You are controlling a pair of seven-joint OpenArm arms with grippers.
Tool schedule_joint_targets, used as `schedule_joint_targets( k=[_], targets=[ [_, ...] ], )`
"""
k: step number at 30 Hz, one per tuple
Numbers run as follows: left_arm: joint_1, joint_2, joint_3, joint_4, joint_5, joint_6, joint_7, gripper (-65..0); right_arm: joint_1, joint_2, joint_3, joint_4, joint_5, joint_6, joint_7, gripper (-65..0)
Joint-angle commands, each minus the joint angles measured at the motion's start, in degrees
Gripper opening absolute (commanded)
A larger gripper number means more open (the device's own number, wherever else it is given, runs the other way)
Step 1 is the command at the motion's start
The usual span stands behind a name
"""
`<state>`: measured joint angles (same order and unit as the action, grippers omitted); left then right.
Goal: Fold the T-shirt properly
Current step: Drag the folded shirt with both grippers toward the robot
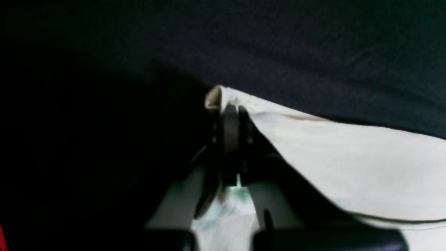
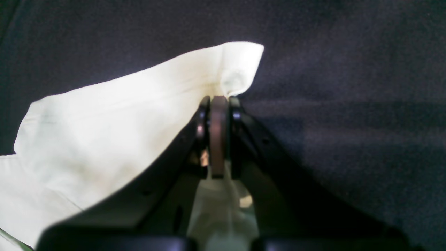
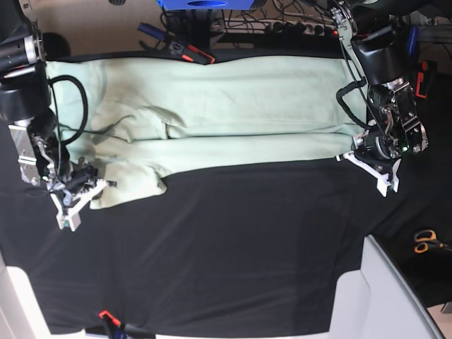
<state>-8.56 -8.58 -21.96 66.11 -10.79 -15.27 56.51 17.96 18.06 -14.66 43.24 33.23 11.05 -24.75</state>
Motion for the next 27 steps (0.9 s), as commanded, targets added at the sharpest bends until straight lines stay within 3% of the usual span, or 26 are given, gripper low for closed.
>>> schedule_joint_targets(
  k=[1, 6, 12, 15, 21, 27],
  targets=[
    [-1.1, -0.8, 0.0, 1.3, -0.2, -0.1, -0.6, -65.0, 1.4, 0.7, 0.3, 0.9, 0.4, 0.3, 0.7, -65.0],
    [-0.6, -0.7, 0.1, 3.2, -0.2, -0.1, -0.6, -65.0, 1.2, 0.7, 0.3, 2.3, 0.4, 0.3, 1.3, -65.0],
    [1.2, -0.7, 0.2, 8.4, -0.2, -0.1, -0.3, -65.0, -2.0, 0.9, 0.4, 12.5, 0.5, -0.7, 1.3, -65.0],
    [2.5, -0.7, 0.4, 9.5, -0.2, -0.1, -0.2, -65.0, -2.0, 0.9, 2.0, 13.6, 0.5, -3.5, -2.5, -65.0],
    [4.8, -1.0, 6.4, 11.9, -0.1, -0.1, -0.5, -65.0, -3.9, 0.6, 9.1, 17.0, 0.5, -3.7, -7.0, -65.0],
    [7.0, -0.8, 6.7, 17.2, -0.1, -0.1, 0.0, -65.0, -7.1, 0.9, 14.8, 21.6, 0.2, -3.7, -12.0, -65.0]
  ],
)
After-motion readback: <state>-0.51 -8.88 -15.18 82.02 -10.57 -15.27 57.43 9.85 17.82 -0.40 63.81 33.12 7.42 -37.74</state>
